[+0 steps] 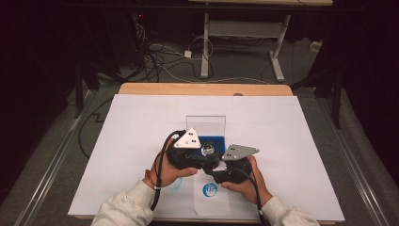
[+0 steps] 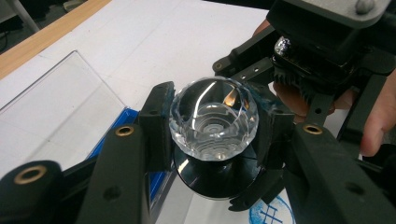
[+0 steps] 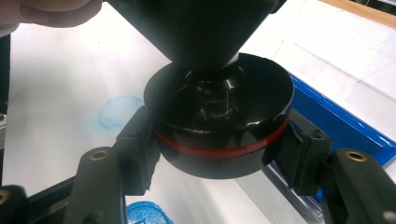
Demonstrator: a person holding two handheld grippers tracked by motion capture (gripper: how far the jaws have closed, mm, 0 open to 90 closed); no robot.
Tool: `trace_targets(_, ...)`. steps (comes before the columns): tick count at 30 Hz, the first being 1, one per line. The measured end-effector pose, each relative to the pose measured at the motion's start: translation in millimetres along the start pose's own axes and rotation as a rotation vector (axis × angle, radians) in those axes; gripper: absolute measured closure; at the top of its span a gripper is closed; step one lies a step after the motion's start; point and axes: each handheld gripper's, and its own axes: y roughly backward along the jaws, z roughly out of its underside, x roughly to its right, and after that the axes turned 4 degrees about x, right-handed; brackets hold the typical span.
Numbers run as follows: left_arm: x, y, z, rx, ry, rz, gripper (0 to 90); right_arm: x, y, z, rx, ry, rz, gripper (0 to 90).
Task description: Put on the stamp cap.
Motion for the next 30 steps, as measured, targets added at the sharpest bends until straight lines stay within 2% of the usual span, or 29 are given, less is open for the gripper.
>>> trace_targets(6, -0.3, 0.4, 3.6, 0.028, 0.023, -0.004, 54.9, -0.2, 1.5, 0.7, 0.009, -0.006, 0.01, 38.8)
trace_targets(10, -2.1, -1.4, 6.6, 0.035, 0.051, 0.011, 54.9, -1.9, 1.5, 1.0, 0.005, 0.007, 0.017, 38.8)
trace_targets(13, -2.1, -3.0, 7.5, 0.03, 0.05, 0.01, 54.9, -2.5, 0.4, 1.6, -0.002, 0.011, 0.027, 38.8)
trace_targets(18, -4.6, 0.2, 9.2, 0.064, 0.085, 0.024, 54.9, -3.7, 3.8, -0.1, 0.012, 0.036, 0.046, 38.8)
trace_targets(22, -5.9, 0.6, 11.3, 0.081, 0.111, 0.04, 54.9, -5.2, 4.9, -0.3, 0.022, 0.035, 0.051, 38.7)
trace_targets(30, -5.8, -0.5, 12.8, 0.077, 0.12, 0.058, 54.9, -6.7, 6.1, -0.7, 0.004, 0.053, 0.057, 38.8)
